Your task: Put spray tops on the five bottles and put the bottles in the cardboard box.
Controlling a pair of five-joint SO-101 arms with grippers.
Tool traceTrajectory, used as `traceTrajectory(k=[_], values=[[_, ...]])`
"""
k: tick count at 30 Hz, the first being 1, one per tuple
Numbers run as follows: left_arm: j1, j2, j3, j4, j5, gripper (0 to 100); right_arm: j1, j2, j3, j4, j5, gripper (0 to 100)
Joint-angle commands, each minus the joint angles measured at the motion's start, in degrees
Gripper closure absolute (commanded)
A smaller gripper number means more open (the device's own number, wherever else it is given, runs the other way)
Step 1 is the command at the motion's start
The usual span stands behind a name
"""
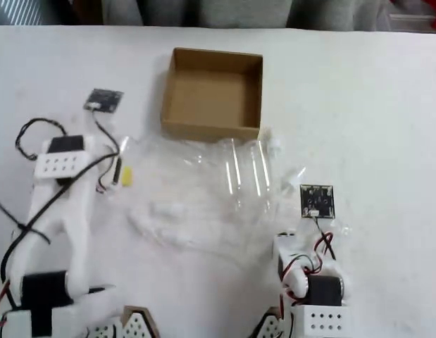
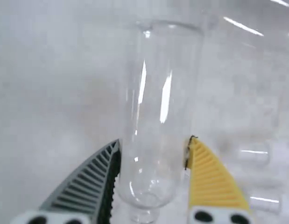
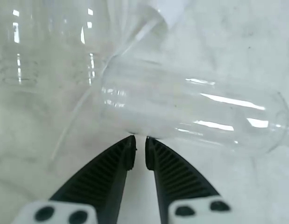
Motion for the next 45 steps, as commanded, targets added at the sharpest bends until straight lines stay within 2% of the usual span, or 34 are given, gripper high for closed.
traceTrajectory(k=[1, 5, 9, 14, 17, 21, 24, 28, 32, 35, 41, 43, 45], values=[[-2.9, -7.7, 1.4, 0.5, 12.8, 85, 0.5, -0.6, 0.4, -0.1, 0.7, 97.7], [-3.6, -9.9, 3.3, -0.8, 27.1, 85, 0.5, -0.6, 0.4, -0.1, 0.7, 97.8], [-3.4, -9.8, 7.2, -7.6, 32.7, 85, 0.5, -0.6, 0.4, -0.1, 0.7, 97.8], [-3.4, -9.8, 16.8, -22.3, 38.8, 84, 0.5, -0.6, 0.4, -0.1, 0.7, 97.8], [-3.4, -10.0, 21.5, -28.0, 38.9, 77, 0.5, -0.6, 0.4, -0.1, 0.7, 97.8], [-3.5, -10.2, 22.7, -26.7, 38.8, 61, 0.5, -0.6, 0.4, -0.1, 0.7, 97.8], [-3.7, -10.3, 21.6, -22.9, 33.5, 58, 0.5, -0.6, 0.4, -0.1, 0.7, 97.8], [-3.8, -10.3, 18.1, -16.2, 27.2, 60, 0.5, -0.6, 0.4, -0.1, 0.7, 97.8], [-3.8, -10.3, 13.0, -10.1, 17.6, 64, 0.5, -0.6, 0.4, -0.1, 0.7, 97.8], [-3.8, -10.3, 8.9, -7.9, 10.3, 71, 0.5, -0.6, 0.4, -0.1, 0.7, 97.8], [-3.3, -10.3, 0.5, -8.0, -5.1, 95, 0.5, -0.6, 0.4, -0.1, 0.7, 97.8], [-2.3, -10.2, -2.0, -8.0, -8.8, 98, 0.5, -0.6, 0.4, -0.1, 0.7, 97.8], [-1.1, -10.0, -3.6, -8.0, -9.4, 98, 0.5, -0.6, 0.4, -0.1, 0.7, 97.8]])
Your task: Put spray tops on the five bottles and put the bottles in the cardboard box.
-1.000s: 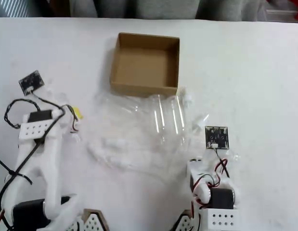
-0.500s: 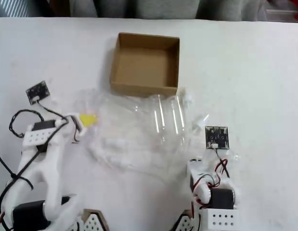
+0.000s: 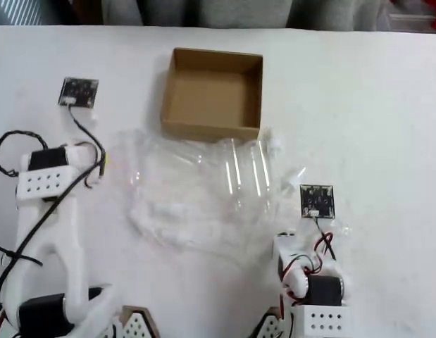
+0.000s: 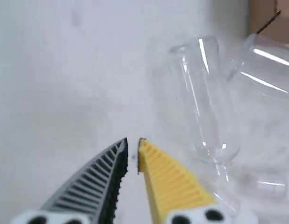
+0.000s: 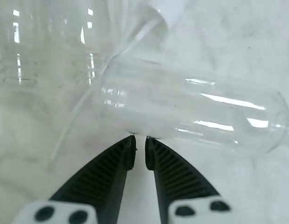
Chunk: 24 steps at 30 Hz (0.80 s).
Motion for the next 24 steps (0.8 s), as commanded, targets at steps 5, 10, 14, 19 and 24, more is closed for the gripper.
traceTrajectory(k=[5, 10, 14, 19, 24], values=[[6.6, -1.8, -6.3, 0.1, -2.9, 98, 0.5, -0.6, 0.4, -0.1, 0.7, 97.8], [12.1, -1.8, -6.2, -4.0, -9.4, 98, 0.5, -0.6, 0.4, -0.1, 0.7, 97.8], [14.8, -1.3, -5.6, -10.2, -19.3, 98, 0.5, -0.6, 0.4, -0.1, 0.7, 97.8], [16.3, 8.0, -8.6, -14.0, -11.8, 98, 0.5, -0.6, 0.4, -0.1, 0.7, 97.8], [16.0, 22.4, -17.6, -13.6, -11.0, 98, 0.5, -0.6, 0.4, -0.1, 0.7, 97.8]])
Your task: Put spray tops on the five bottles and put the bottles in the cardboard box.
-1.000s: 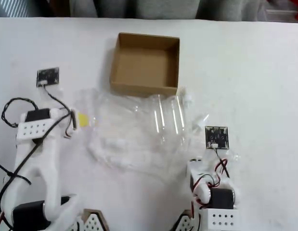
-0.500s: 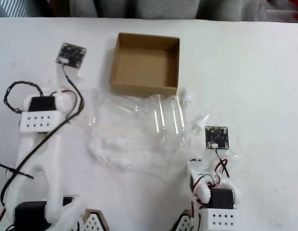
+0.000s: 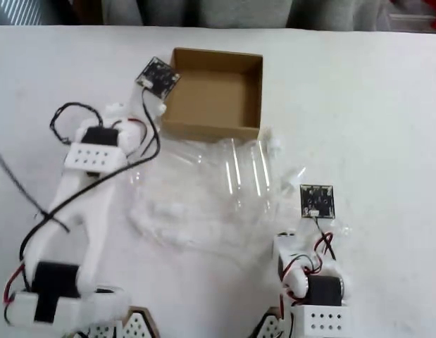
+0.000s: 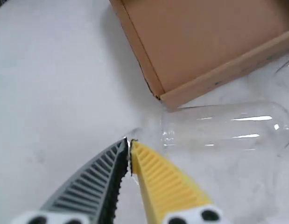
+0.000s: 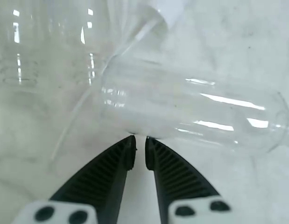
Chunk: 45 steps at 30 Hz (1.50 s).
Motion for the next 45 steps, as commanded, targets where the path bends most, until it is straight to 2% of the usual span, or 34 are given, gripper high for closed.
traceTrajectory(k=[1, 12, 21, 25, 28, 32, 45], values=[[-0.7, 8.2, -8.4, -1.2, 1.0, 98, 0.5, -0.6, 0.4, -0.1, 0.7, 97.8], [-2.2, 21.6, -13.6, -1.6, 0.4, 98, 0.5, -0.6, 0.4, -0.1, 0.7, 97.7], [-12.3, 21.9, -13.7, -1.7, -0.2, 98, 0.5, -0.6, 0.4, -0.1, 0.7, 97.8], [-16.1, 22.1, -13.6, -1.3, -5.8, 98, 0.5, -0.6, 0.4, -0.1, 0.7, 97.8], [-18.5, 22.2, -13.1, -1.0, -7.3, 98, 0.5, -0.6, 0.4, -0.1, 0.7, 97.8], [-20.5, 21.9, -13.1, 3.5, -7.6, 98, 0.5, -0.6, 0.4, -0.1, 0.7, 97.8], [-20.9, 22.3, -13.1, 21.0, -7.6, 98, 0.5, -0.6, 0.4, -0.1, 0.7, 97.8]])
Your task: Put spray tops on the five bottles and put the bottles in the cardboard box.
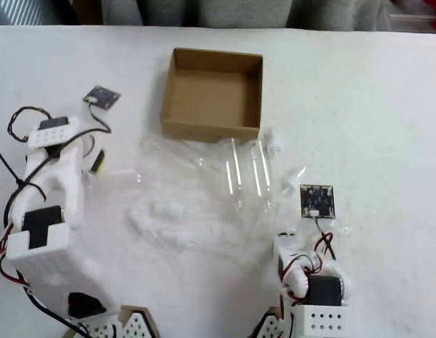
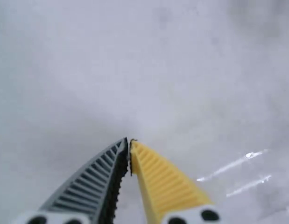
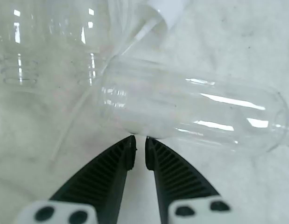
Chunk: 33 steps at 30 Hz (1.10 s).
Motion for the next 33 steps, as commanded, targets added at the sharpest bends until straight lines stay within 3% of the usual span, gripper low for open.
traceTrajectory(k=[1, 15, 20, 23, 33], values=[[-0.7, -0.3, -2.2, 4.1, -0.4, 98, 0.5, -0.6, 0.4, -0.1, 0.7, 97.8], [-0.3, -5.0, -9.0, 4.7, -0.4, 98, 0.5, -0.6, 0.4, -0.1, 0.7, 97.8], [2.0, -9.2, -9.1, 7.8, -0.6, 87, 0.5, -0.6, 0.4, -0.1, 0.7, 97.8], [4.4, -11.6, -9.2, 11.5, -4.8, 82, 0.5, -0.6, 0.4, -0.1, 0.7, 97.8], [10.4, -15.3, -9.1, 17.2, -20.7, 79, 0.5, -0.6, 0.4, -0.1, 0.7, 97.8]])
